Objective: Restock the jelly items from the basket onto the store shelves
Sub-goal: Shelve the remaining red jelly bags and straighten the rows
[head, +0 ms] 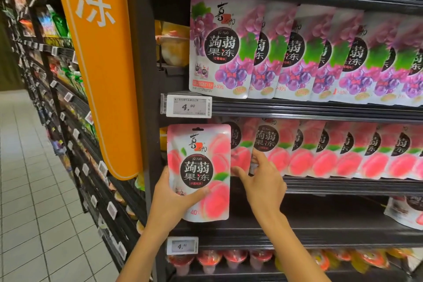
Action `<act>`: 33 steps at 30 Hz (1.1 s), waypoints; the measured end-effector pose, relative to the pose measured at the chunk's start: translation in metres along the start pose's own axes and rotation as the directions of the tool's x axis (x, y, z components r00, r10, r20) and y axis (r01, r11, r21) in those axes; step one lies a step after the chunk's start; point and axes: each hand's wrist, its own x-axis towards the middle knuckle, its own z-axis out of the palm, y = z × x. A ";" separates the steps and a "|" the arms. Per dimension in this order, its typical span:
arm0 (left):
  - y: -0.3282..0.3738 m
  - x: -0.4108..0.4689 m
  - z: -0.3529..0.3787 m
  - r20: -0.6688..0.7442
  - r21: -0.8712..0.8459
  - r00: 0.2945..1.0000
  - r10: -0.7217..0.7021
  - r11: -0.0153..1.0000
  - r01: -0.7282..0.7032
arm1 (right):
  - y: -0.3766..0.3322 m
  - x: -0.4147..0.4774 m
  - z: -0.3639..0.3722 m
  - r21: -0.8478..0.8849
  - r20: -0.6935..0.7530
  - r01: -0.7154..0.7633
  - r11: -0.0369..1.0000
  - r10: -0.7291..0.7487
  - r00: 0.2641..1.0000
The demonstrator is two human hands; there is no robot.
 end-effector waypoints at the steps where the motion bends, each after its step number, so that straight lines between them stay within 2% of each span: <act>1: 0.001 0.000 0.001 0.001 -0.008 1.000 0.002 1.000 -0.002 | -0.001 0.000 0.001 -0.015 -0.007 -0.014 1.000 0.014 1.000; 12: 0.009 -0.004 0.002 0.001 0.001 1.000 0.001 1.000 -0.001 | 0.002 -0.005 0.007 -0.079 -0.221 -0.039 0.996 0.021 0.975; 16: 0.011 -0.004 0.004 0.004 0.001 1.000 0.002 1.000 -0.002 | 0.006 -0.006 0.006 -0.139 -0.181 -0.020 0.990 -0.005 0.983; 19: 0.013 -0.004 0.006 0.003 0.009 1.000 0.007 1.000 -0.007 | 0.007 -0.008 -0.002 -0.042 -0.154 -0.034 0.999 0.027 0.988; 21: 0.014 -0.002 0.009 0.006 0.019 1.000 0.011 1.000 -0.011 | 0.005 -0.010 -0.012 0.227 -0.094 0.031 0.974 -0.009 0.995; 22: 0.015 -0.001 0.010 0.007 0.025 1.000 0.014 1.000 -0.014 | 0.002 -0.010 -0.017 0.418 -0.015 0.020 0.908 -0.015 1.000; 23: 0.016 0.000 0.011 0.008 0.034 1.000 0.018 0.999 -0.018 | -0.003 -0.011 -0.023 0.579 0.116 -0.050 0.814 -0.022 0.993; 24: 0.017 0.001 0.013 0.009 0.044 1.000 0.023 0.999 -0.023 | -0.008 -0.012 -0.027 0.662 0.260 -0.142 0.736 -0.048 0.964; 25: 0.017 0.003 0.015 0.011 0.058 1.000 0.028 0.998 -0.028 | -0.011 -0.013 -0.030 0.682 0.374 -0.204 0.702 -0.095 0.923; 27: 0.018 0.006 0.017 0.011 0.088 0.999 0.032 0.996 -0.033 | -0.016 -0.012 -0.032 0.686 0.482 -0.255 0.681 -0.163 0.861; 33: 0.026 0.013 0.018 0.009 0.021 1.000 0.009 1.000 -0.009 | -0.017 0.004 -0.028 0.688 0.468 -0.366 0.626 0.002 0.884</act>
